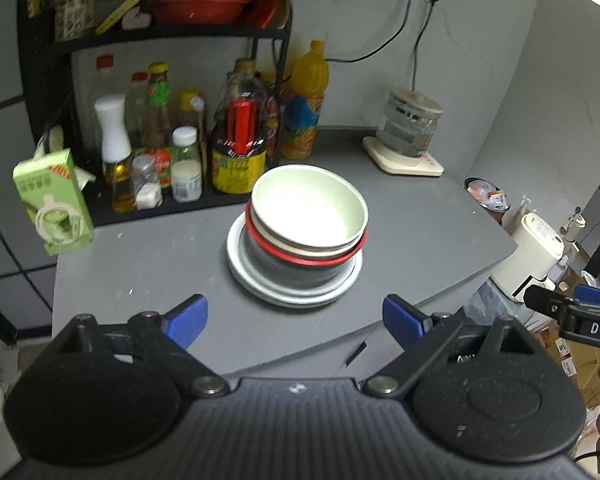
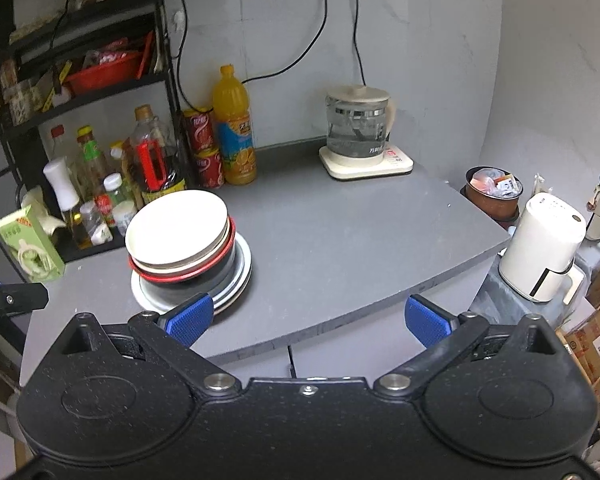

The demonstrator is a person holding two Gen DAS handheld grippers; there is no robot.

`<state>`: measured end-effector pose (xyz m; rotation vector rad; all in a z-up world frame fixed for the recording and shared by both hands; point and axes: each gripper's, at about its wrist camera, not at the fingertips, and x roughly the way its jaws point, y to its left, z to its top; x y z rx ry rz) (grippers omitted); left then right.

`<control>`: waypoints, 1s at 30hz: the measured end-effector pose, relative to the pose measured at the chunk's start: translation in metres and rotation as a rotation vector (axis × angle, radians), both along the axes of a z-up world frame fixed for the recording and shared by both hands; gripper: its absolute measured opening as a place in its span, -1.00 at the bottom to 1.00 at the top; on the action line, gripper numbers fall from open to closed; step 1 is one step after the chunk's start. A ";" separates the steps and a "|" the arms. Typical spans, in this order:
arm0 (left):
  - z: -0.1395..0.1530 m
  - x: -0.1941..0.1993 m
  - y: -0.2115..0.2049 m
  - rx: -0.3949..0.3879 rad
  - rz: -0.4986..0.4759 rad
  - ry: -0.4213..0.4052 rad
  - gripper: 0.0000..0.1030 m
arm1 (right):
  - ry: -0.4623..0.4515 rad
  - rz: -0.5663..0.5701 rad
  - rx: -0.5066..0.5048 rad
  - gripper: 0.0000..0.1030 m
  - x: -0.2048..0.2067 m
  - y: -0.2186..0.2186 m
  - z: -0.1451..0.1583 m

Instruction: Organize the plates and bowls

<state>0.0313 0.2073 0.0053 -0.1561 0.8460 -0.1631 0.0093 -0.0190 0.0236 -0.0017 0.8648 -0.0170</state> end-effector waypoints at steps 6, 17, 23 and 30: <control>-0.003 -0.006 0.009 0.000 0.038 0.030 0.81 | 0.026 0.062 0.023 1.00 0.000 0.013 0.000; -0.006 -0.012 0.018 0.013 0.070 0.038 0.81 | 0.044 0.130 0.048 1.00 0.003 0.030 0.001; -0.007 -0.014 0.021 0.010 0.075 0.040 0.81 | 0.039 0.131 0.053 1.00 0.004 0.032 0.002; -0.007 -0.013 0.020 0.005 0.076 0.037 0.81 | 0.041 0.138 0.047 1.00 0.005 0.032 0.001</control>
